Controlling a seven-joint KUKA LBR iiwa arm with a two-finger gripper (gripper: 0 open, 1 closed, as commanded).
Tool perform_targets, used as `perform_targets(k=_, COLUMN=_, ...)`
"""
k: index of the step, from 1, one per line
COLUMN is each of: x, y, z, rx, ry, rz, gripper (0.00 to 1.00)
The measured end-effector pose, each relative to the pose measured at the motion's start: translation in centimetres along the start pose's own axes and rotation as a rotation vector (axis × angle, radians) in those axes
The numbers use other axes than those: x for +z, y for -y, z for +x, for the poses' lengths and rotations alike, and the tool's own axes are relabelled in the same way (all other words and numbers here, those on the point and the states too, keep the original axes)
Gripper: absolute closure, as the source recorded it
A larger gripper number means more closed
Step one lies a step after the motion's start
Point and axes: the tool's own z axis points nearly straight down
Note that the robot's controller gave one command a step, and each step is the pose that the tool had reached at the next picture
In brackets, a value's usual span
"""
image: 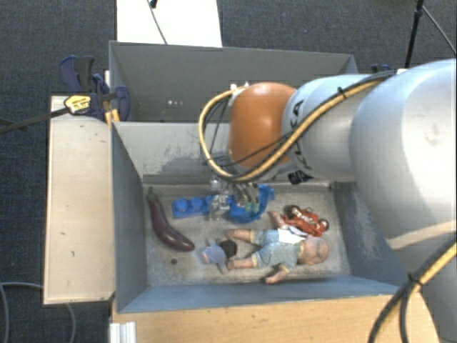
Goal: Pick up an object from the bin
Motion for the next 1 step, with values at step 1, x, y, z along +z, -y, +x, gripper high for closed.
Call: perform_targets(k=1, x=-8.0, y=-0.07, z=-0.25, rx=0.001, ry=-0.006, rz=0.004, gripper=1.0)
